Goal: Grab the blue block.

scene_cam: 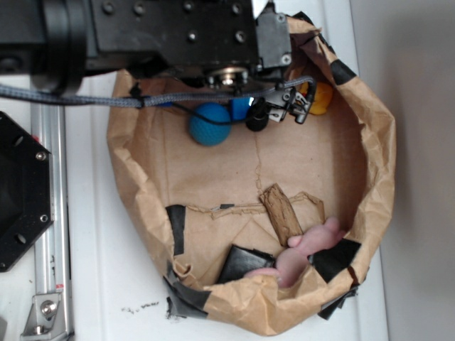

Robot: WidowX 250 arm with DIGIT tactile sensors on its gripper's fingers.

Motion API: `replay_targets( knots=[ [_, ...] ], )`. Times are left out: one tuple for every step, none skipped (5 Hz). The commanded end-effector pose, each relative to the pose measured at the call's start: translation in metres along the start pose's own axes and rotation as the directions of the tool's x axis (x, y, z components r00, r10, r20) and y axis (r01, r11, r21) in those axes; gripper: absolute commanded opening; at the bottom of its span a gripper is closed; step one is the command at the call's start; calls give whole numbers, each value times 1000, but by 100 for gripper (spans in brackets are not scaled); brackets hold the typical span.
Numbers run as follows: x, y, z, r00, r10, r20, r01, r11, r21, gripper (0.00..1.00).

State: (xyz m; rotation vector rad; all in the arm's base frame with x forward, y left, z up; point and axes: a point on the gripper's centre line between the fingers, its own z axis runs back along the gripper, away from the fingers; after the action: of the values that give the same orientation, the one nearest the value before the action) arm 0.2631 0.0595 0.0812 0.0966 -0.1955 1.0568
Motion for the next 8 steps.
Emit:
replay_targets(
  knots=[
    [18,-1,-44,994,106,41,-105,994,-13,100],
    [5,-4,-52,987,125,97,-131,990,56,100],
    [1,-1,-59,989,137,52,-141,988,69,100],
    [-4,2,-72,992,115,47,-120,988,102,100],
    [-9,7,-72,995,98,21,-99,991,84,87],
    [-12,11,-65,995,95,25,-96,993,69,0],
    [-8,11,-51,998,65,12,-65,997,39,0],
    [0,4,-17,999,-33,24,35,998,-49,0]
  ],
)
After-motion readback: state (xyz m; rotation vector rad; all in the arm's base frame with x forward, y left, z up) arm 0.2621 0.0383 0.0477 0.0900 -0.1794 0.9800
